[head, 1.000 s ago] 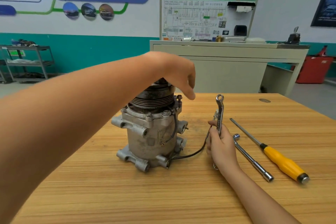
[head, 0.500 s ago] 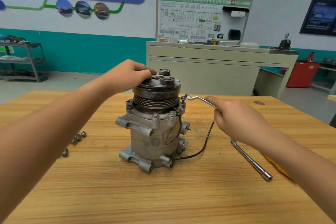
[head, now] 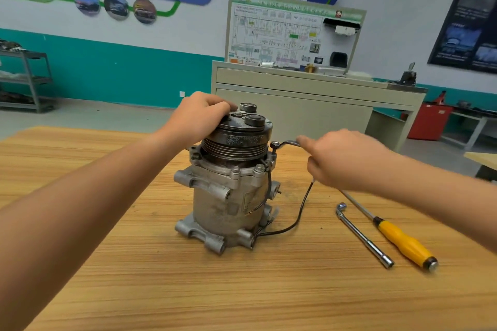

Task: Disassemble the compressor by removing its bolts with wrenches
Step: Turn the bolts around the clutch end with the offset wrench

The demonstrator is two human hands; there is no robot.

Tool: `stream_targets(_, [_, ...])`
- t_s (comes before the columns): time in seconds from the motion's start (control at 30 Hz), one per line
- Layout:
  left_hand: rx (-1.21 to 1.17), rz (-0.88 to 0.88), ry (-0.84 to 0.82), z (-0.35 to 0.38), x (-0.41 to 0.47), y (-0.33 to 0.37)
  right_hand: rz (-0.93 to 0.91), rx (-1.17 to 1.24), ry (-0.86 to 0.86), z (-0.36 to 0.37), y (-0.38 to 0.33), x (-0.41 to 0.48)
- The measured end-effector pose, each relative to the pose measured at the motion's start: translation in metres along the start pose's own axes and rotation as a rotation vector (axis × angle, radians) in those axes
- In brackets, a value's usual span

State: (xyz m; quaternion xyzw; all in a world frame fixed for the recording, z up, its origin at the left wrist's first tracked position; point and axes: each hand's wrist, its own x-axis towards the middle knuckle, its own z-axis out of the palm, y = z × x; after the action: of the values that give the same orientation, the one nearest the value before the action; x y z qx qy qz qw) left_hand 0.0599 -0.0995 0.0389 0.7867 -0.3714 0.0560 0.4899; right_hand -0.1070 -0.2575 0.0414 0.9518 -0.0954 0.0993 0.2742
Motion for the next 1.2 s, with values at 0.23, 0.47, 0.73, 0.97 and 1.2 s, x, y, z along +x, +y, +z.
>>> stream_targets(0.23, [0.010,0.027,-0.008,0.000,0.001,-0.002,-0.155,-0.195,0.049,0.024,0.044,0.035])
stream_targets(0.47, [-0.038,0.034,0.006,0.002,0.000,-0.005,-0.159,0.118,0.740,0.064,0.016,0.084])
stream_targets(0.73, [-0.058,0.022,0.013,0.003,-0.002,-0.003,0.231,0.801,0.656,0.045,0.002,0.076])
stream_targets(0.97, [-0.067,0.005,0.030,0.005,-0.002,-0.002,0.207,0.363,0.229,0.023,0.004,0.004])
stream_targets(1.2, [-0.061,0.005,0.026,0.004,-0.004,-0.001,0.190,0.082,0.026,0.005,-0.016,-0.003])
